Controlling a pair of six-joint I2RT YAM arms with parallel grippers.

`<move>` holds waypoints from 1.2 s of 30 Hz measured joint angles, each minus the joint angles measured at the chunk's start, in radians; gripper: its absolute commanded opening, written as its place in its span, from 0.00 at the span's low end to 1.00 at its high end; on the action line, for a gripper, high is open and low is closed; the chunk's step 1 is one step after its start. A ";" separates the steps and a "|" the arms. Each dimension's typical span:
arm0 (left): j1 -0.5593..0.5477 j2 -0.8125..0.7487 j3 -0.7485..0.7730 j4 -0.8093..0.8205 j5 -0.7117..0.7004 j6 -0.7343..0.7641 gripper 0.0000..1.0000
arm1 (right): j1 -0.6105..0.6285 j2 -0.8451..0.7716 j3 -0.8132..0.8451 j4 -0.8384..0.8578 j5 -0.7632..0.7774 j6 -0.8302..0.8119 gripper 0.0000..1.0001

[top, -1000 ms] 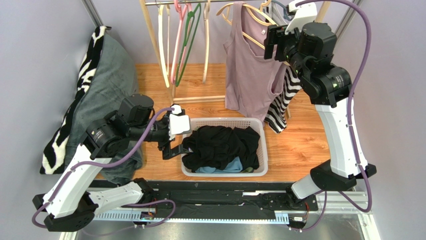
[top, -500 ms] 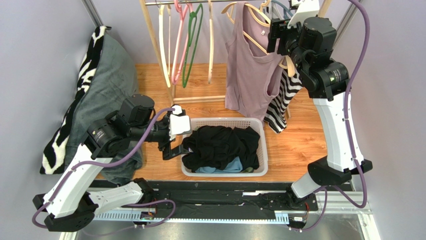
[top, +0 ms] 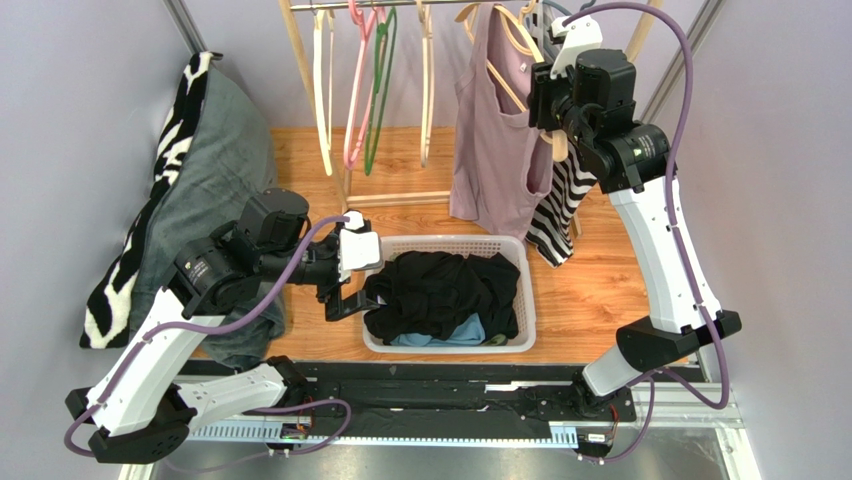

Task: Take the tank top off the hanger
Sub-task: Pick up the hanger from the clothesline.

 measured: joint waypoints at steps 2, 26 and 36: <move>0.003 0.000 0.000 0.000 0.001 0.000 0.99 | 0.000 0.000 -0.012 -0.003 -0.023 0.020 0.11; 0.019 -0.010 0.000 0.000 0.008 0.000 0.99 | 0.037 -0.078 -0.117 0.204 -0.084 0.045 0.00; 0.024 -0.013 0.000 0.000 0.010 0.000 0.99 | 0.045 -0.231 -0.322 0.241 -0.097 0.043 0.00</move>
